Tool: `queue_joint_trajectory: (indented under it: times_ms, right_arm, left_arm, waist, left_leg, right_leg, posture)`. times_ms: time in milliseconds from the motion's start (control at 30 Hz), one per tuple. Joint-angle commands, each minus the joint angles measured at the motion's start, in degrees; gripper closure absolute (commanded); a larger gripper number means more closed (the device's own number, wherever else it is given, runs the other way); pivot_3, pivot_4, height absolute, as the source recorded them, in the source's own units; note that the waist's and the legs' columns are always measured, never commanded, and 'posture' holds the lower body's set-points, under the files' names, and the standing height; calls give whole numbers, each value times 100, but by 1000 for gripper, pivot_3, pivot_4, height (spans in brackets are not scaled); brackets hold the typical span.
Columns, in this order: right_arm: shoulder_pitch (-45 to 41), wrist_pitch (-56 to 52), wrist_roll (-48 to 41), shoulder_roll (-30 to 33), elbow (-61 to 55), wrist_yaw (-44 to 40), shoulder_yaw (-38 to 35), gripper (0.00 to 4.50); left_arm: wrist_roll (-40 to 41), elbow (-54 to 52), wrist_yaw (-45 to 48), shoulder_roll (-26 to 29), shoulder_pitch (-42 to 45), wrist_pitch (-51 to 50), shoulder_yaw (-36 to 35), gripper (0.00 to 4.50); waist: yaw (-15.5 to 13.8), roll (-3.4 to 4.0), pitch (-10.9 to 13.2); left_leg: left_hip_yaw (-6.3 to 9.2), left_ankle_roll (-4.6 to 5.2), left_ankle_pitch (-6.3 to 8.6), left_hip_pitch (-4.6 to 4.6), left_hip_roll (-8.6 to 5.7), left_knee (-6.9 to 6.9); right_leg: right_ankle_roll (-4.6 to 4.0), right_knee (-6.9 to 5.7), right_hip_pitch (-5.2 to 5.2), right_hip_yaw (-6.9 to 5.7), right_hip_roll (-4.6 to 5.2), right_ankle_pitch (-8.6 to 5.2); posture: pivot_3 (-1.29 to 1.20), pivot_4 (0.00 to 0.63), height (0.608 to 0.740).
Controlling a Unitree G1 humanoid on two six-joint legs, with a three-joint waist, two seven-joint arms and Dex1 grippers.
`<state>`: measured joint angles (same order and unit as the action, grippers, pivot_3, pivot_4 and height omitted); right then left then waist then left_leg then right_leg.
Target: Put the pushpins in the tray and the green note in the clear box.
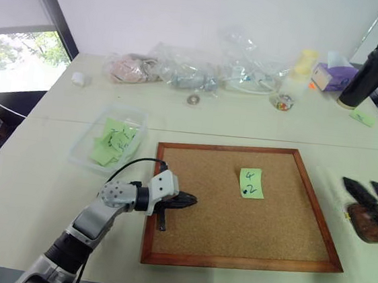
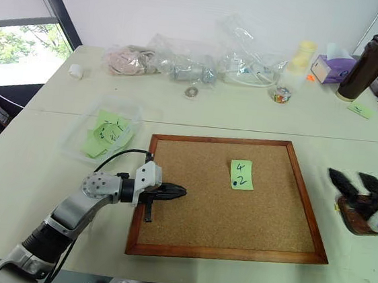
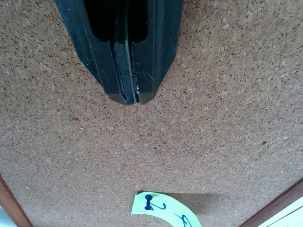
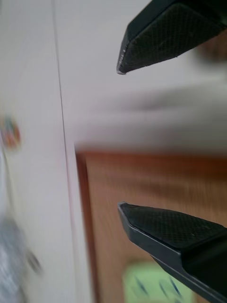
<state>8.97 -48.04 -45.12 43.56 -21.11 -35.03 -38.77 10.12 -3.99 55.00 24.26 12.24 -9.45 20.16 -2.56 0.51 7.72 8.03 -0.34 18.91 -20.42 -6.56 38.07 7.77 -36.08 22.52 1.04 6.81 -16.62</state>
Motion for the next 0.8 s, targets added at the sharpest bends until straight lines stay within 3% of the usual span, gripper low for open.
queue_joint_trajectory:
  times_ms: [33,267,433,733,800]
  right_arm:
    - [-85,82,53,84,-717,-164,809,27]
    - [-432,631,845,67,-915,-371,2465,27]
    - [-710,1126,1517,88,-578,-535,3195,27]
    - [-810,1591,2006,-60,-80,-695,3593,27]
    - [-838,1631,2074,-110,-10,-701,3667,542]
  left_arm:
    - [-215,160,-53,16,-44,-188,181,4500]
    - [-216,57,-91,56,-49,-265,153,4500]
    - [-228,12,-119,80,-50,-319,141,4500]
    - [-255,-39,-148,123,-91,-331,117,4500]
    - [-251,-53,-147,137,-105,-332,108,4500]
  waist:
    - [-1,-3,2]
    - [0,-7,4]
    - [3,-17,7]
    - [6,-21,10]
    - [10,-20,10]
  left_leg:
    - [0,0,0,-1,-1,0]
    - [1,-1,0,-2,-2,0]
    - [3,-2,-1,-1,-2,0]
    - [4,-2,-1,-1,-2,1]
    - [5,-2,-1,-2,-2,0]
  right_leg:
    - [0,0,1,0,1,0]
    - [1,1,3,-3,0,1]
    - [2,0,4,-5,-1,1]
    - [2,0,4,-7,-1,1]
    - [2,0,4,-6,-1,1]
  posture:
    - [0,150,730]
    - [0,150,730]
    - [0,150,730]
    - [0,150,730]
    - [0,150,730]
